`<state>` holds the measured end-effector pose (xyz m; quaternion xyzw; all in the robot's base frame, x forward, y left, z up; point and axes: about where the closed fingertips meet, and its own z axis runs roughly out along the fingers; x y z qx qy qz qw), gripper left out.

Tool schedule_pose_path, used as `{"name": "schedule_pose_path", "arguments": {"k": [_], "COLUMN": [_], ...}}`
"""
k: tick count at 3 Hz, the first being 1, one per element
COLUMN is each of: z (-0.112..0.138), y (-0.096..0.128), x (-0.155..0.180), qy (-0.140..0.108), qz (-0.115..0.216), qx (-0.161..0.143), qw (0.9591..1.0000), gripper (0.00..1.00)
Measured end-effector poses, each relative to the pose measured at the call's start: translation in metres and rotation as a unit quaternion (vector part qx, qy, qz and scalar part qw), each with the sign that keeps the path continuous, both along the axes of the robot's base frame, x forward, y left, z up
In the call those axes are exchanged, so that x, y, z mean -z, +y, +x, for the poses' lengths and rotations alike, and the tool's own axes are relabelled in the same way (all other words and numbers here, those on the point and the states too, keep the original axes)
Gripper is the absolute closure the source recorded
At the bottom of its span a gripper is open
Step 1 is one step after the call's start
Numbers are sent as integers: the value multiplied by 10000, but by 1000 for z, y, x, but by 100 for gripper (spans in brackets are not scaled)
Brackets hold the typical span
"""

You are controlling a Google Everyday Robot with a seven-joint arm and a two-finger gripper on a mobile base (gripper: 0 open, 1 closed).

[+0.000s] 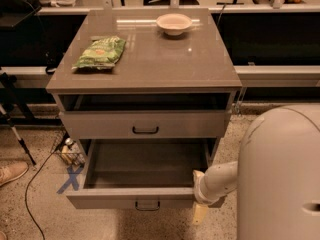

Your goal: Open middle drawer

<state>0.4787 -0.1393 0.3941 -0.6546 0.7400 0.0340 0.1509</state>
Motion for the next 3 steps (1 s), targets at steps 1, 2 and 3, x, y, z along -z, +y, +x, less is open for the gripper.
{"name": "schedule_pose_path", "arguments": {"k": [1, 2, 3], "z": [-10, -20, -36], "y": [0, -7, -14], "x": [0, -5, -13], "qy": [106, 74, -33], "qz": [19, 66, 113], "qx": [-171, -198, -138], "qw": [9998, 9998, 9998], "gripper": [18, 42, 65]}}
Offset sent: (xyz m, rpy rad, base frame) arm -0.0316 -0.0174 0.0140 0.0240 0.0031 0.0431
